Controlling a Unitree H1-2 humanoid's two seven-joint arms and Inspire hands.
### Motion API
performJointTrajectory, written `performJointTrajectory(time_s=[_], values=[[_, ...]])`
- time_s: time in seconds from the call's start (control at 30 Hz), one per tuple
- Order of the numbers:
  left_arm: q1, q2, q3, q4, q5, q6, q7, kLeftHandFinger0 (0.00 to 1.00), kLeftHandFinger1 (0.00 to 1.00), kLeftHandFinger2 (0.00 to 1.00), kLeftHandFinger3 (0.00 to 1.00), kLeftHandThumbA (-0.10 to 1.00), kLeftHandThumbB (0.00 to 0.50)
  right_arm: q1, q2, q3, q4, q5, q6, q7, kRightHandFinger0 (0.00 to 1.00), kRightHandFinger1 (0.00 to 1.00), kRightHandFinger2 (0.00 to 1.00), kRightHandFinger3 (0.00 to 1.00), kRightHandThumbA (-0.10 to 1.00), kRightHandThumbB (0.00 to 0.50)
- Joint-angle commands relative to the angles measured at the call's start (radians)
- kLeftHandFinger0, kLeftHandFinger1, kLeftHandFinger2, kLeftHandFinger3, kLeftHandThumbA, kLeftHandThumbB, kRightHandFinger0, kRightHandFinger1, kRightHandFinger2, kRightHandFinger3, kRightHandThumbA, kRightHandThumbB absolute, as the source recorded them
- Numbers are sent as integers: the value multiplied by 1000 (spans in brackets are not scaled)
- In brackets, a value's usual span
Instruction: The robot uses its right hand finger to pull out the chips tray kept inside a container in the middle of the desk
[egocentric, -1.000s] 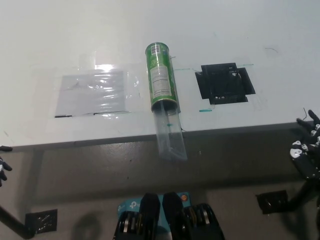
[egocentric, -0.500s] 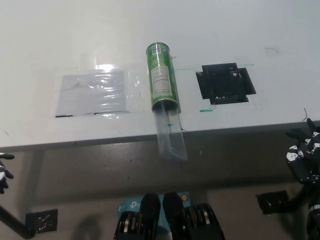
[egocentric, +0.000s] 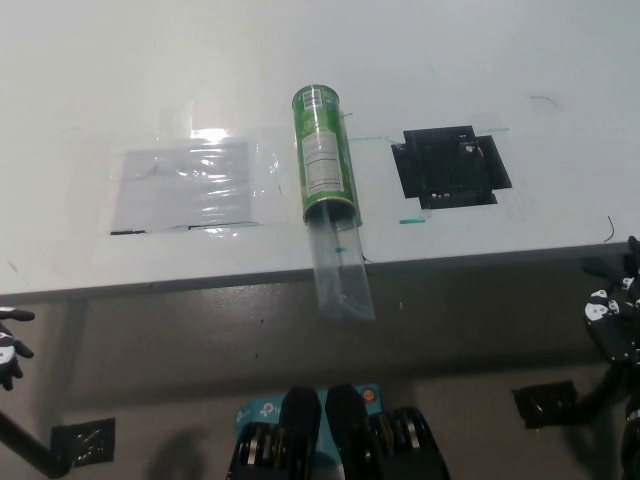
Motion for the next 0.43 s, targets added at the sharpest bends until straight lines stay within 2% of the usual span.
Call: performJointTrajectory(time_s=[0.0,0.4], values=[[1,5,12,-17,0,-29,19,214,242,312,512,-3,0,-12,-16,8,-34,9,11,-22,0,37,630,1000,-100,180],[-6,3,13,-16,0,-28,18,194,226,310,512,-23,0,-14,-21,9,-45,26,26,-27,0,39,641,1000,-100,170]])
